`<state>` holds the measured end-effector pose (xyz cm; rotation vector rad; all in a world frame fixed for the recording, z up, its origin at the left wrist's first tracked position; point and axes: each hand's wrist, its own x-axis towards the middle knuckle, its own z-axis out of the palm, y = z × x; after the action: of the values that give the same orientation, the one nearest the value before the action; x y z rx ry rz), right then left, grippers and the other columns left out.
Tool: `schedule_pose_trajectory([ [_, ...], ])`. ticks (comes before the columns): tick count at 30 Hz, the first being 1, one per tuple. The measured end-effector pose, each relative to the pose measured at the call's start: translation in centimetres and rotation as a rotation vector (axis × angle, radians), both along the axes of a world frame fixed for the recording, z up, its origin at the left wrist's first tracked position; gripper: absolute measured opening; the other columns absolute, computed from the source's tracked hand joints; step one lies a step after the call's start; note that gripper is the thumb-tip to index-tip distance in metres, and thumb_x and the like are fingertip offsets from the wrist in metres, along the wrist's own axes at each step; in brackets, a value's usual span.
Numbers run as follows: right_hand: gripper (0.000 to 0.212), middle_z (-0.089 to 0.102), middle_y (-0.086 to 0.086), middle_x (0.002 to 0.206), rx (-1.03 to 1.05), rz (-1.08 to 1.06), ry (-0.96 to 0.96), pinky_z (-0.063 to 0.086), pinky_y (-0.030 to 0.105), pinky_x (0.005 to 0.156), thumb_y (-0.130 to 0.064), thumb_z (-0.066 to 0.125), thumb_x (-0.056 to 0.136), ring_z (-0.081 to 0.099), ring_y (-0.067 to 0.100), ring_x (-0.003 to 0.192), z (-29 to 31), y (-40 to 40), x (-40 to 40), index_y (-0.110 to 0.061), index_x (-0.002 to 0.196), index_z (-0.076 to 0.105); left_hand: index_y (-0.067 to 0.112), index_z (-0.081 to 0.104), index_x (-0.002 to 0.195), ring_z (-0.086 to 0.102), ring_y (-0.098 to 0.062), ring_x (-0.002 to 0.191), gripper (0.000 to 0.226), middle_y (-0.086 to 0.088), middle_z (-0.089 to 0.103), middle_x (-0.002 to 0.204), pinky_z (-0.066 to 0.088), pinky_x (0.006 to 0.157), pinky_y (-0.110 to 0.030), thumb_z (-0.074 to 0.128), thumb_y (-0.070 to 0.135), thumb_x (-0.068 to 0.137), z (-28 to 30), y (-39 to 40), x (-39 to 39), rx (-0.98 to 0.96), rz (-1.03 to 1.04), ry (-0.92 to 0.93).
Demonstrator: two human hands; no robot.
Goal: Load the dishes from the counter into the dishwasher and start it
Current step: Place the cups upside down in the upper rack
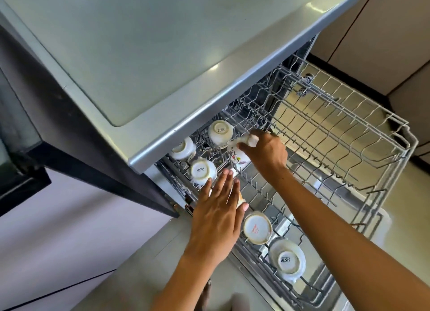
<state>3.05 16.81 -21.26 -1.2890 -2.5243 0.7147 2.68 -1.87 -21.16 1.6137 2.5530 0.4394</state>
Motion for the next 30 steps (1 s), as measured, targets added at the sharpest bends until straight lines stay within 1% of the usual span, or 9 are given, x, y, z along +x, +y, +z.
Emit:
schedule_pose_trajectory([
  [2,0.035,0.067,0.008,0.086,-0.012,-0.015,0.047,0.03,0.018,0.04,-0.039,0.067,0.082,0.058,0.019,0.056,-0.3,0.2,0.0,-0.019,0.11,0.061,0.006,0.05,0.134,0.023,-0.019,0.141,0.059,-0.01,0.04,0.144,0.022,0.11,-0.044,0.015,0.04,0.101,-0.1,0.0,0.0,-0.002,0.003,0.003],
  [3,0.034,0.066,0.009,0.087,-0.005,-0.006,0.034,0.031,0.018,0.04,-0.039,0.067,0.082,0.058,0.019,0.057,-0.5,0.2,-0.1,-0.019,0.11,0.061,0.006,0.05,0.134,0.023,-0.02,0.141,0.059,-0.01,0.039,0.145,0.022,0.11,-0.044,0.015,0.04,0.101,-0.1,0.1,0.0,-0.003,0.003,0.005],
  [6,0.043,0.06,0.013,0.101,0.032,0.04,-0.104,0.034,0.019,0.039,-0.04,0.066,0.082,0.055,0.015,0.056,-1.3,0.0,-0.5,-0.021,0.118,0.053,0.007,0.051,0.133,0.023,-0.019,0.141,0.059,-0.01,0.039,0.145,0.021,0.11,-0.043,0.015,0.04,0.101,-0.2,0.1,0.0,-0.008,0.006,0.009],
  [10,0.054,0.047,0.014,0.115,0.086,0.057,-0.262,0.028,0.02,0.041,-0.043,0.064,0.082,0.039,0.009,0.055,-2.0,-0.6,-0.3,-0.027,0.13,0.045,0.008,0.053,0.132,0.024,-0.02,0.141,0.056,-0.009,0.04,0.144,0.018,0.112,-0.041,0.019,0.04,0.1,-0.1,0.1,-0.1,-0.014,0.01,0.03],
  [15,0.064,0.043,0.013,0.119,0.138,0.102,-0.304,0.023,0.02,0.041,-0.052,0.062,0.079,0.033,0.008,0.055,-2.7,-1.0,-0.4,-0.029,0.135,0.039,0.009,0.054,0.131,0.026,-0.021,0.139,0.055,-0.01,0.041,0.143,0.017,0.111,-0.041,0.021,0.04,0.1,0.0,0.1,-0.1,-0.024,0.012,0.051],
  [18,0.064,0.038,0.013,0.124,0.155,0.131,-0.35,0.022,0.02,0.042,-0.056,0.058,0.08,0.031,0.008,0.055,-2.5,-1.0,-0.7,-0.029,0.135,0.038,0.009,0.054,0.131,0.025,-0.022,0.14,0.055,-0.01,0.041,0.143,0.018,0.111,-0.042,0.022,0.04,0.099,0.0,0.1,-0.1,-0.03,0.012,0.05],
  [23,0.068,0.034,0.014,0.129,0.147,0.161,-0.387,0.024,0.02,0.043,-0.053,0.056,0.082,0.042,0.012,0.066,-2.3,-1.0,-0.9,-0.028,0.139,0.031,0.01,0.054,0.132,0.024,-0.022,0.14,0.054,-0.009,0.04,0.144,0.018,0.111,-0.041,0.024,0.041,0.099,0.0,0.1,0.0,-0.041,0.015,0.048],
  [27,0.066,0.033,0.012,0.127,0.148,0.147,-0.367,0.037,0.026,0.049,-0.054,0.055,0.082,0.046,0.017,0.073,-2.6,-1.2,-0.7,-0.028,0.138,0.032,0.011,0.053,0.133,0.022,-0.021,0.141,0.053,-0.009,0.038,0.145,0.018,0.111,-0.042,0.023,0.041,0.1,-0.1,0.1,0.0,-0.045,0.018,0.034],
  [30,0.065,0.033,0.012,0.126,0.176,0.167,-0.371,0.04,0.028,0.05,-0.057,0.049,0.086,0.055,0.023,0.085,-2.9,-1.5,-0.1,-0.028,0.14,0.029,0.01,0.053,0.132,0.024,-0.021,0.14,0.053,-0.01,0.038,0.145,0.017,0.112,-0.041,0.024,0.04,0.099,0.0,0.1,0.0,-0.046,0.018,0.038],
])
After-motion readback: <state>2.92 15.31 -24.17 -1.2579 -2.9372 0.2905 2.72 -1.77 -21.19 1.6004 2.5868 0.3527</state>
